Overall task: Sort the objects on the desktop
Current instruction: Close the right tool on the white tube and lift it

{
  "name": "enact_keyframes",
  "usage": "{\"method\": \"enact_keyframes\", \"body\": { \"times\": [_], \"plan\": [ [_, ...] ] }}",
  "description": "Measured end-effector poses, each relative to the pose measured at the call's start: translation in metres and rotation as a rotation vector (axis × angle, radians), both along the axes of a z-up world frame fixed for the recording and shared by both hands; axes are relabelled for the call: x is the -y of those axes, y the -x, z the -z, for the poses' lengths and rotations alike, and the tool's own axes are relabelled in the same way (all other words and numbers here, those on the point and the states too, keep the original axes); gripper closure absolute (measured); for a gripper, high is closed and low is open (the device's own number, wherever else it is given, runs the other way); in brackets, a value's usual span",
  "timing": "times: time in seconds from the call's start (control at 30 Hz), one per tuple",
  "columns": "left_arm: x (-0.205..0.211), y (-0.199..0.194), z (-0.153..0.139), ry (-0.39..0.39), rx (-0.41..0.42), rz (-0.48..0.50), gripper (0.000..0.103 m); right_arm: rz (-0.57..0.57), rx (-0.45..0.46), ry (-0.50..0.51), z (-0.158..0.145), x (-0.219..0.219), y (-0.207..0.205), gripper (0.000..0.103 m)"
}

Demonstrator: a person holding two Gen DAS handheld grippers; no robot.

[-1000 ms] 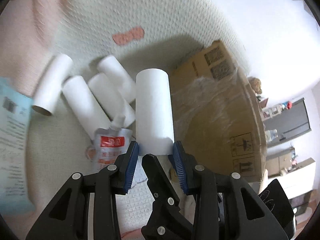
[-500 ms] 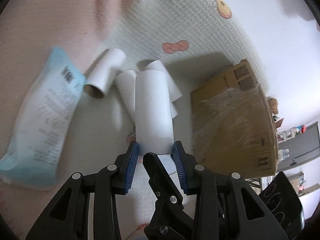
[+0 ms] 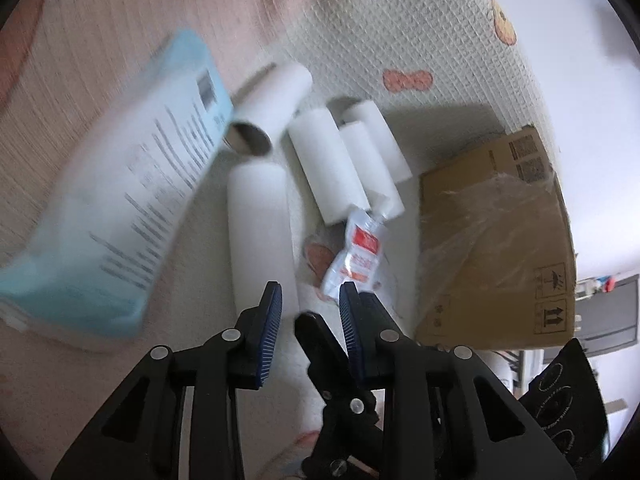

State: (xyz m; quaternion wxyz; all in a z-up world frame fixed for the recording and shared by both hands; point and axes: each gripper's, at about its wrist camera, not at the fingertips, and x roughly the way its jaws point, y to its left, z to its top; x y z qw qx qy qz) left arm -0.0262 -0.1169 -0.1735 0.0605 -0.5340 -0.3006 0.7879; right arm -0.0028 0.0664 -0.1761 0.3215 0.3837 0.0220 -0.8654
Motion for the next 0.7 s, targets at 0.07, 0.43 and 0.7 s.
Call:
{"method": "enact_keyframes", "body": {
  "times": [0.07,0.43,0.7],
  "plan": [
    [0.006,0.000,-0.001,-0.001,-0.011,-0.012,0.071,-0.008,0.021,-0.012,0.002,0.000,0.001,0.068],
    [0.026,0.016,0.024,-0.044,0.054,-0.065,0.059,-0.021,0.164,-0.030,0.024,0.011,0.024,0.067],
    [0.016,0.019,0.042,-0.094,0.081,-0.056,0.059,-0.017,0.248,-0.007,0.039,0.012,0.035,0.066]
  ]
}}
